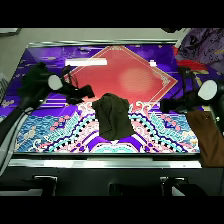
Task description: Fold the clothes and pants, and hang the long-sleeved shirts on hangers.
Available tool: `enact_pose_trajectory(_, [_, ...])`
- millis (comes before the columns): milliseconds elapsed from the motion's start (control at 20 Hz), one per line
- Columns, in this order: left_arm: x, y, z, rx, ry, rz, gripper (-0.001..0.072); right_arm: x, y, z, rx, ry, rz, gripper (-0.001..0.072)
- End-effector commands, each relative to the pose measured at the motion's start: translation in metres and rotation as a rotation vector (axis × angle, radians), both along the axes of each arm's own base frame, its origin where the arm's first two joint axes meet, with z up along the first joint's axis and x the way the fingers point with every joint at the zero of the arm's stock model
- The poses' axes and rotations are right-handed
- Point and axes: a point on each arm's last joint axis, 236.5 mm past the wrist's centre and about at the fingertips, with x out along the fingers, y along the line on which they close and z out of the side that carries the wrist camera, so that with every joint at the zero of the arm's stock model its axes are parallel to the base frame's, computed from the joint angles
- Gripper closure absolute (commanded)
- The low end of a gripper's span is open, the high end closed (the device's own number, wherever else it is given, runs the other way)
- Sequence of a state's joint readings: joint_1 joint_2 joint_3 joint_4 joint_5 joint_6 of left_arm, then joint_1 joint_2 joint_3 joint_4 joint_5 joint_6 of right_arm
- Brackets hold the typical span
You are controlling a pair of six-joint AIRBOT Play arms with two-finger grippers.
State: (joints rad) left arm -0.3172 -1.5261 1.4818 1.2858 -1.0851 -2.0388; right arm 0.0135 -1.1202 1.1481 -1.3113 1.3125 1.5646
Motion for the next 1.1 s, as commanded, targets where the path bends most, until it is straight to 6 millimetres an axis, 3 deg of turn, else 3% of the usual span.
enact_pose_trajectory(0, [0.014,0.063,0.018,0.037,-0.032,0.070,0.0029,-0.020,0.050,-0.050,0.435,0.120,-0.154,0.0217])
enact_pose_trajectory(150, [0.021,0.086,0.017,0.037,-0.031,0.120,0.0028,-0.056,0.087,-0.100,0.477,0.222,-0.177,0.0216])
enact_pose_trajectory(300, [0.023,0.095,0.017,0.038,-0.030,0.141,0.0029,-0.073,0.120,-0.125,0.488,0.253,-0.173,0.0215])
enact_pose_trajectory(500, [0.023,0.097,0.017,0.038,-0.030,0.144,0.0029,-0.067,0.152,-0.144,0.497,0.246,-0.192,0.0190])
enact_pose_trajectory(700, [0.023,0.097,0.017,0.038,-0.029,0.144,0.0029,-0.057,0.152,-0.167,0.477,0.244,-0.256,0.0212])
enact_pose_trajectory(850, [0.024,0.096,0.017,0.038,-0.031,0.144,0.0028,-0.042,0.148,-0.164,0.470,0.188,-0.275,0.0488])
enact_pose_trajectory(900, [0.027,0.096,0.013,0.039,-0.037,0.140,0.0028,-0.038,0.148,-0.162,0.471,0.177,-0.277,0.0625])
enact_pose_trajectory(950, [0.031,0.095,0.006,0.047,-0.039,0.119,0.0029,-0.036,0.149,-0.159,0.473,0.170,-0.275,0.0684])
enact_pose_trajectory(1050, [0.038,0.086,-0.016,0.022,-0.017,0.090,0.0029,-0.036,0.152,-0.156,0.479,0.174,-0.264,0.0684])
